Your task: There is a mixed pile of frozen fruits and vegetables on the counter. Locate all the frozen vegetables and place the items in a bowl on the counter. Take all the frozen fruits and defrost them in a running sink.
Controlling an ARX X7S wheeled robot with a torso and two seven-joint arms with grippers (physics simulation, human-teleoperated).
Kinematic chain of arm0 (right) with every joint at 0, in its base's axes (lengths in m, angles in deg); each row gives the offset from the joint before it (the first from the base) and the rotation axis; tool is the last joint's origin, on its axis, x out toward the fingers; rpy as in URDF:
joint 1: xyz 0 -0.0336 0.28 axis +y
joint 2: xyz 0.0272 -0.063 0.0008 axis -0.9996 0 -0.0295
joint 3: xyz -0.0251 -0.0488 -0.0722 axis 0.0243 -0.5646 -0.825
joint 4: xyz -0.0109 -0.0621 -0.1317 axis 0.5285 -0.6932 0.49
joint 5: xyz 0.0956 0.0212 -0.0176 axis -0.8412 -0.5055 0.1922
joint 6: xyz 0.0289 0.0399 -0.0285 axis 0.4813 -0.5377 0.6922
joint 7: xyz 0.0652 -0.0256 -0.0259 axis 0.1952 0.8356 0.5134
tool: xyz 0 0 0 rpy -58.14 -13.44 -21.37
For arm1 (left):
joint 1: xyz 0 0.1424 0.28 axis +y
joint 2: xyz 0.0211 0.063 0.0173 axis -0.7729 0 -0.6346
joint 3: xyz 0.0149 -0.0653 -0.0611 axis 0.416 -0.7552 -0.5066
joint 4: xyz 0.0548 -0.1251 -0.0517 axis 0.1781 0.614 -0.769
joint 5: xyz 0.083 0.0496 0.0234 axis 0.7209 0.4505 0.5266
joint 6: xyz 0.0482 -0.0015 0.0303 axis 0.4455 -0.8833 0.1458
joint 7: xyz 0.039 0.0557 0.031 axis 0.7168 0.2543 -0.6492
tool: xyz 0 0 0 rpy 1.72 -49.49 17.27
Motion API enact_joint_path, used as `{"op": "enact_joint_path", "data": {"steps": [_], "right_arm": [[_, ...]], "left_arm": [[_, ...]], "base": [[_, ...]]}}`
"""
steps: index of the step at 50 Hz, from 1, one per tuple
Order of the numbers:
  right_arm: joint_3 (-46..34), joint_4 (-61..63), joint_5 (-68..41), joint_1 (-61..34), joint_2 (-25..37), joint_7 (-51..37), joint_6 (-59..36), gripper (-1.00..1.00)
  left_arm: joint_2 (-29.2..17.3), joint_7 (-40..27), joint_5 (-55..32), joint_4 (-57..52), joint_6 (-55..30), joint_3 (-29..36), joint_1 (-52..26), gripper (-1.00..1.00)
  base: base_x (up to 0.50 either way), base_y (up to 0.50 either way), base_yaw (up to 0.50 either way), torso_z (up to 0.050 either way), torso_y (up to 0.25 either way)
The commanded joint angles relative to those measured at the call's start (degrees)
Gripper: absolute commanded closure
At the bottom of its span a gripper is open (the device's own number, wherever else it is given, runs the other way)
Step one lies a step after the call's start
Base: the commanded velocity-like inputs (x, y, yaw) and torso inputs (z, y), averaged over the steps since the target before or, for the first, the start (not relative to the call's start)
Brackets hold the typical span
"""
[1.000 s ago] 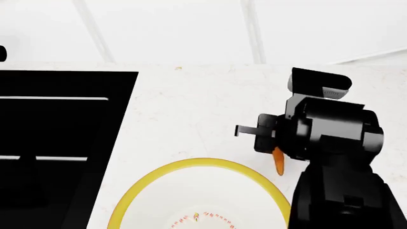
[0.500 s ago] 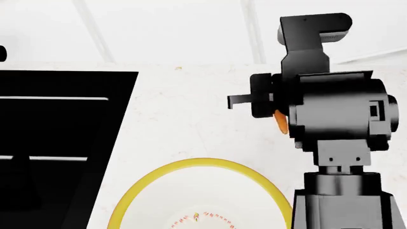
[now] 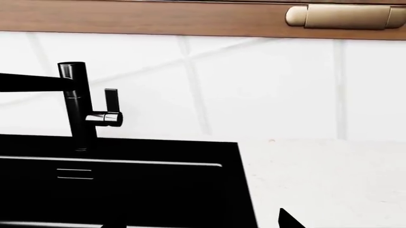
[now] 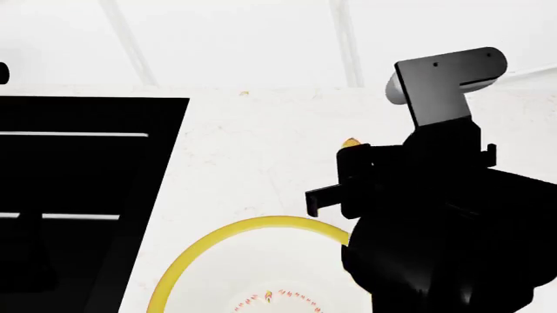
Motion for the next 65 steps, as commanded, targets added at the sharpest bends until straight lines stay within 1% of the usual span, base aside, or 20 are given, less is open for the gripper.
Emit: {"op": "enact_joint_path", "data": {"steps": [1, 8, 13, 17, 21, 28, 31, 35, 48, 49, 54, 55, 56, 58, 59, 61, 65], "right_arm": [[4.07, 10.04, 4.84, 8.73, -1.65, 10.9, -1.7, 1.0], [4.56, 13.26, 1.91, 14.02, -1.65, 10.9, -1.7, 1.0], [3.83, 13.23, 0.86, 15.7, -1.65, 10.9, -1.7, 1.0], [3.62, 11.64, 0.27, 14.63, -1.65, 10.9, -1.7, 1.0], [0.96, 11.8, -0.66, 16.05, -1.65, 10.9, -1.7, 1.0], [-0.46, 10.16, -0.89, 15.41, -1.65, 10.9, -1.7, 1.0], [-1.49, 10.44, -1.32, 16.57, -1.65, 10.9, -1.7, 1.0], [-1.58, 10.58, -1.43, 17.65, -1.65, 10.9, -1.7, 1.0], [-0.86, 10.92, -2.56, 17.72, -1.65, 10.89, -1.7, 1.0], [-0.85, 11.14, -2.58, 17.89, -1.65, 10.89, -1.7, -1.0], [-0.18, 13.53, -1.56, 17.11, -1.65, 10.89, -1.7, -1.0], [5.92, 10.9, -10.15, 12.9, 6.95, 2.29, -1.69, -1.0], [-2.67, 14.73, -18.75, 6.83, 15.54, -6.3, 6.9, -1.0], [-19.86, 16.35, -35.94, 5.25, 32.22, -23.49, 24.09, -1.0], [-20.31, 16.82, -44.53, 5.21, 32.18, -32.08, 29.31, -1.0], [-18.92, 18.4, -61.72, 5.22, 32.19, -49.27, 30.01, -1.0], [-13.09, 24.01, -96.1, 9.66, 32.42, -83.65, 36.71, -1.0]], "left_arm": [[1.11, 0.73, -0.03, -0.28, 0.68, -1.1, -0.14, -1.0], [0.77, 0.55, -0.4, -0.6, 1.36, -1.41, 0.79, -1.0], [0.46, 0.6, -0.08, -0.07, 2.29, -0.99, 1.15, -1.0], [0.35, 0.62, -0.12, -0.03, 2.9, -1.06, 1.81, -1.0], [0.28, 0.62, 0.13, 0.36, 3.66, -0.77, 2.06, -1.0], [-0.24, 0.84, -0.24, 0.28, 4.37, -1.21, 3.07, -1.0], [-0.26, 0.58, -0.57, 0.28, 4.33, -1.51, 2.93, -1.0], [-0.35, 0.71, -0.2, 0.4, 5.25, -1.15, 3.77, -1.0], [-0.79, -0.47, -1.5, 0.3, 4.41, -1.09, 2.61, -1.0], [-0.81, -0.51, -1.42, 0.39, 4.51, -0.89, 2.56, -1.0], [-0.94, -0.91, -2.22, 0.14, 4.14, -1.18, 2.37, -1.0], [-0.91, -0.96, -2.12, 0.17, 4.23, -0.84, 2.41, -1.0], [-0.94, -1.03, -2.15, 0.17, 4.23, -0.76, 2.42, -1.0], [-0.87, -1.43, -2.52, 0.16, 3.79, -0.64, 1.95, -1.0], [-0.89, -1.64, -2.85, 0.08, 3.48, -0.81, 1.72, -1.0], [-0.96, -1.84, -3.64, -0.16, 3.11, -1.51, 1.63, -1.0], [-1.06, -1.72, -2.96, -0.09, 3.99, -0.3, 2.37, -1.0]], "base": [[0.0, 0.0, 0.0, 0.0, 0.0], [0.0, 0.0, 0.0, 0.0, 0.0], [0.0, 0.0, 0.0, 0.0, 0.0], [0.0, 0.0, 0.0, 0.0, 0.0], [0.0, 0.0, 0.0, 0.0, 0.0], [0.0, 0.0, 0.0, 0.0, 0.0], [0.0, 0.0, 0.0, 0.0, 0.0], [0.0, 0.0, 0.0, 0.0, 0.0], [0.0, 0.0, 0.0, 0.0, 0.0], [0.0, 0.0, 0.0, 0.0, 0.0], [0.0, 0.0, 0.0, 0.0, 0.0], [0.0, 0.0, 0.0, 0.0, 0.0], [0.0, 0.0, 0.0, 0.0, 0.0], [0.0, 0.0, 0.0, 0.0, 0.005], [0.0, 0.0, 0.0, 0.0, 0.0], [0.0, 0.0, 0.0, 0.0, 0.0], [0.0, 0.0, 0.0, 0.0, 0.0]]}}
